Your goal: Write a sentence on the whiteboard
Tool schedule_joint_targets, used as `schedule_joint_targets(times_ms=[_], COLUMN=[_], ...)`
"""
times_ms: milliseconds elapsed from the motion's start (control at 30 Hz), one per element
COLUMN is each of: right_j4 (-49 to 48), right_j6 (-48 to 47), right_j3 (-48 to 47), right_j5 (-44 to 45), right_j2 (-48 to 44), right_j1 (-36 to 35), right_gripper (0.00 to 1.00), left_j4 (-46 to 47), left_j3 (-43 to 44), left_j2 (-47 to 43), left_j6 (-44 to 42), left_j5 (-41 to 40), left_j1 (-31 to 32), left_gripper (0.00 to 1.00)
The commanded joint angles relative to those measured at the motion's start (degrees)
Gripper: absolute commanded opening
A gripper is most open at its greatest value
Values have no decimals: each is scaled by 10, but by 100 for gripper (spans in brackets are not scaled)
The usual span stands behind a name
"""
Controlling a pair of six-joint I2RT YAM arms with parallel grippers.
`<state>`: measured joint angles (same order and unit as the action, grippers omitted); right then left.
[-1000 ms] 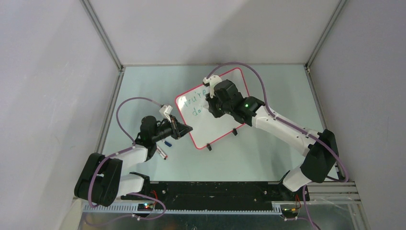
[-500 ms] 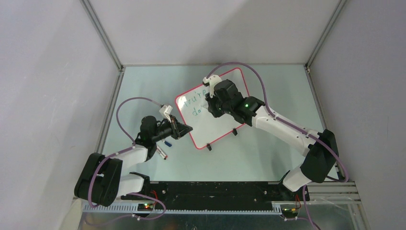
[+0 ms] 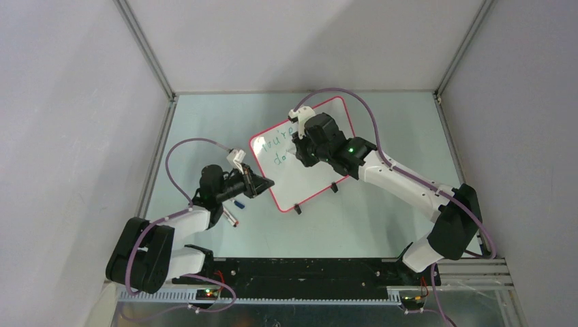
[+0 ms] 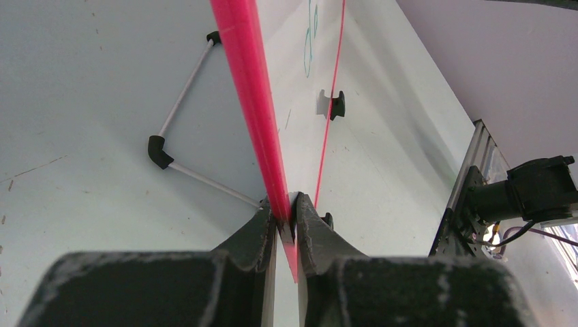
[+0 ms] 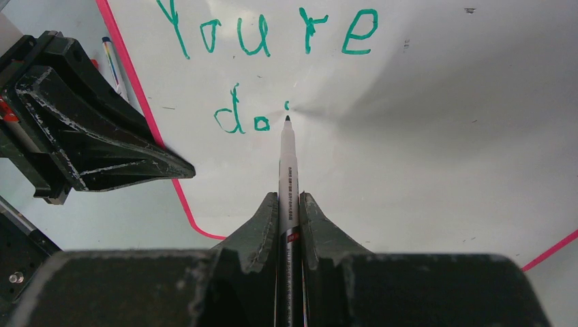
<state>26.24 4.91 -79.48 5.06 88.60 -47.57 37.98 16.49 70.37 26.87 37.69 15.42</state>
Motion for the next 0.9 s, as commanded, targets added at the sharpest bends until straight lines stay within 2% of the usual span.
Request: schedule_joint_targets(times_ms=[0,867], right_j4=[-14,3], right_j6=[2,5], right_j3=[-5,-4], right_j5=[-3,5], right_j2=[4,18], right_j1=[-3,-5], right_gripper=[0,0], left_j4=[-36,-36], left_j3=[4,5], left_j2=[5,6], left_j6=[-51,-52], left_j5=[-39,-39], left_j1=[0,0], left_gripper=[7,7])
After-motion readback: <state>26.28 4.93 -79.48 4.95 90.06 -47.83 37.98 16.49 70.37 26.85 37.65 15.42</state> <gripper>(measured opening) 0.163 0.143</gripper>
